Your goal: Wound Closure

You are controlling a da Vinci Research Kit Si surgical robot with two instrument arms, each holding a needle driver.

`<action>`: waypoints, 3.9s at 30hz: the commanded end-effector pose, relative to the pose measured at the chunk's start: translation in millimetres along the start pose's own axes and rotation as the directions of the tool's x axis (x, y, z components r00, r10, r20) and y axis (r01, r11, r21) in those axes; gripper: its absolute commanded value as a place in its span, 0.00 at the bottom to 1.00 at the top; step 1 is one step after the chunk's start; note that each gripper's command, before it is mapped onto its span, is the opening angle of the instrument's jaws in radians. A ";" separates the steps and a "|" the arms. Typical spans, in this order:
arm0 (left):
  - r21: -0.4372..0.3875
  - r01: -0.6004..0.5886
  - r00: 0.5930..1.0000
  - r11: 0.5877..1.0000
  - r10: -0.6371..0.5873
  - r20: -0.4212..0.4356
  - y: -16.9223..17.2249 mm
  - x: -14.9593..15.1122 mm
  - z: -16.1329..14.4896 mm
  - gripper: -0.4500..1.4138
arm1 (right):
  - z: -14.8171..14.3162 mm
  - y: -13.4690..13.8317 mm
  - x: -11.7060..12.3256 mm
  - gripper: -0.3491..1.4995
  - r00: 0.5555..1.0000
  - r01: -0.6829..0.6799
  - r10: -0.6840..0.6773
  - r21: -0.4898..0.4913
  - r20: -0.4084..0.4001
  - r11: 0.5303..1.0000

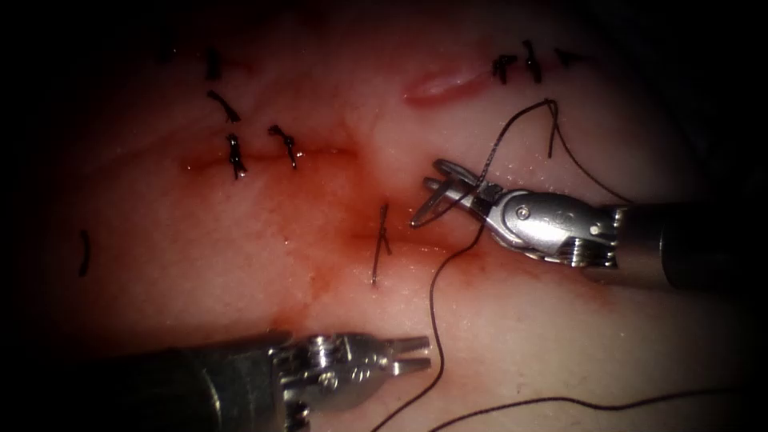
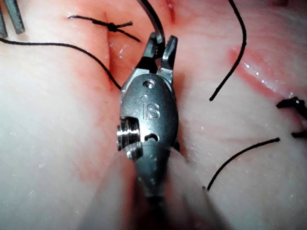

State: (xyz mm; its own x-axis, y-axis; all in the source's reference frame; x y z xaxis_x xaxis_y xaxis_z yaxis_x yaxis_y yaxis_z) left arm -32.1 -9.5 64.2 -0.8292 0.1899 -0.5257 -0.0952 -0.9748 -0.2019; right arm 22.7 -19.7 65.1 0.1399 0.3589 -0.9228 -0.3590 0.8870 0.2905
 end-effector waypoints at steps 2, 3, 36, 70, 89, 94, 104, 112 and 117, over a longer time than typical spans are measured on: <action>0.000 0.000 1.000 1.000 0.000 -0.001 -0.3 0.3 0.7 0.30 | 1.0 0.4 -1.4 0.00 1.000 -0.004 0.005 0.062 -0.021 0.998; 0.000 0.000 1.000 1.000 0.000 -0.001 -0.3 0.2 0.7 0.30 | 0.9 0.5 -1.9 0.00 1.000 -0.018 0.021 0.100 -0.023 0.995; 0.025 -0.031 0.997 0.999 0.030 0.066 -4.1 -3.2 7.8 0.17 | -1.9 -4.9 -9.5 0.00 0.972 -0.216 0.188 0.227 0.140 0.950; -0.039 -0.012 0.993 0.999 0.017 0.118 -2.6 -6.8 8.0 0.24 | -5.3 -14.1 -21.8 0.00 0.848 -0.303 0.112 0.300 0.518 0.905; -0.037 -0.012 0.993 0.999 0.016 0.120 -2.6 -6.7 7.9 0.24 | -6.0 -13.2 -21.8 0.00 0.830 -0.376 0.247 0.174 0.500 0.910; -0.037 -0.010 0.993 0.999 0.015 0.120 -2.5 -6.6 7.8 0.23 | -4.9 -10.9 -17.1 0.78 0.851 -0.436 0.377 0.091 0.365 0.895; -0.037 -0.009 0.992 0.999 0.013 0.122 -2.6 -6.3 7.3 0.23 | -4.2 -6.5 -4.5 0.99 0.961 -0.137 0.165 -0.139 0.223 0.981; -0.037 -0.009 0.992 0.999 0.013 0.122 -2.6 -6.3 7.3 0.23 | -3.3 -7.8 1.5 0.99 0.982 0.089 -0.049 -0.216 0.184 0.972; -0.037 -0.009 0.992 0.999 0.014 0.122 -2.6 -6.3 7.3 0.23 | -1.6 -8.0 3.8 0.99 0.977 0.180 -0.143 -0.248 0.158 0.952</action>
State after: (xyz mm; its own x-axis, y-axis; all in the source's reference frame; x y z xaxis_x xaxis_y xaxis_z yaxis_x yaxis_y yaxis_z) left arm -30.0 -9.1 73.6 -0.8920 0.1620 -0.4221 -0.0682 -0.9711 -0.2286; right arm 23.4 -26.4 58.5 0.3409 0.2568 -0.9044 -0.5463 0.8370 0.0317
